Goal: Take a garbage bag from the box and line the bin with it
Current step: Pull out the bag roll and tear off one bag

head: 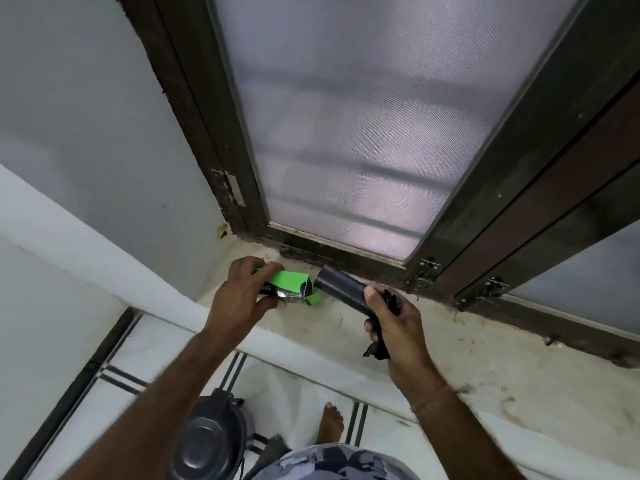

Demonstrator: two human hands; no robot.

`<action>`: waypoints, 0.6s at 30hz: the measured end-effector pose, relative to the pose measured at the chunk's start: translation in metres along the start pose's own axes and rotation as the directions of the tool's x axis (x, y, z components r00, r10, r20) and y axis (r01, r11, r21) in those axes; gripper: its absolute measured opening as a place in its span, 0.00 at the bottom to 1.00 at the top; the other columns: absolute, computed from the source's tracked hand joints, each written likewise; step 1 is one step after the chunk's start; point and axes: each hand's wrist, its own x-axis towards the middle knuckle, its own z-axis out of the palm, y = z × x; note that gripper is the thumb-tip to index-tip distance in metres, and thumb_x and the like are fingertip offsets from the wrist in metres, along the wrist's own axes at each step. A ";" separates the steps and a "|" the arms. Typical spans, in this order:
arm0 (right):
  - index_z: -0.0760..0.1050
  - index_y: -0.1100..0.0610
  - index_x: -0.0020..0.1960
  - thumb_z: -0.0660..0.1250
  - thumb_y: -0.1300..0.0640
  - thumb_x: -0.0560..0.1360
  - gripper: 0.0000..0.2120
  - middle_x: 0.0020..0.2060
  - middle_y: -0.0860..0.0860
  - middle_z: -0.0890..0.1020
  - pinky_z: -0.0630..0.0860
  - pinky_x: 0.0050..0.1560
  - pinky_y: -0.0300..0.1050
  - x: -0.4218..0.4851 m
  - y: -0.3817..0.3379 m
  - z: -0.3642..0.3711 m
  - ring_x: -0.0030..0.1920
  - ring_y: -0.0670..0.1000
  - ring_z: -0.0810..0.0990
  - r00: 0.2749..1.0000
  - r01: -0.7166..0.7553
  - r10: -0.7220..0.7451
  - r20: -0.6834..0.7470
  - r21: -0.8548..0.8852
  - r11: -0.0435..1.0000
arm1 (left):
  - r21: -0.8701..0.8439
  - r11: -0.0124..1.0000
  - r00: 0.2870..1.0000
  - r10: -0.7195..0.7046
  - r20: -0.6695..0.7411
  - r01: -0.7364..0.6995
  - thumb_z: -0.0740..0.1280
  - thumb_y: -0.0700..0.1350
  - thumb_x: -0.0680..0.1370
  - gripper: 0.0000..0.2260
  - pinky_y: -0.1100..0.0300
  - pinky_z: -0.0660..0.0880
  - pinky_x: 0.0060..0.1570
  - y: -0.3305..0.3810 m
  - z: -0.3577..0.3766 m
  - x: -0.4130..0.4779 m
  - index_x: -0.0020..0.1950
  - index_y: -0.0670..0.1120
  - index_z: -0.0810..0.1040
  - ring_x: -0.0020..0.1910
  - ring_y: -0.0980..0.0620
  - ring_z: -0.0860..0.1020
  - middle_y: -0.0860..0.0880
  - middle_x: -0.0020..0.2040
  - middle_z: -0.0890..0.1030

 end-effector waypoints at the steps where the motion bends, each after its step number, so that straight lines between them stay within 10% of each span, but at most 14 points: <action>1: 0.84 0.55 0.56 0.72 0.54 0.80 0.07 0.40 0.49 0.82 0.72 0.30 0.39 -0.001 0.000 0.000 0.31 0.48 0.74 1.000 0.013 -0.013 0.016 -0.013 1.000 | -0.034 0.999 1.000 -0.016 -0.017 0.016 0.80 0.48 0.70 0.26 0.49 0.80 0.43 0.003 -0.002 -0.002 0.66 0.53 0.78 0.62 0.46 0.71 0.50 0.58 0.76; 18: 0.86 0.50 0.55 0.74 0.56 0.78 0.07 0.34 0.37 0.81 0.70 0.35 0.29 0.003 -0.025 -0.001 0.33 0.38 0.78 0.935 0.321 -0.213 0.282 -0.424 0.847 | 0.106 0.994 0.997 -0.006 -0.073 0.014 0.81 0.54 0.69 0.26 0.53 0.77 0.40 0.005 -0.025 -0.014 0.65 0.53 0.80 0.58 0.45 0.74 0.49 0.56 0.78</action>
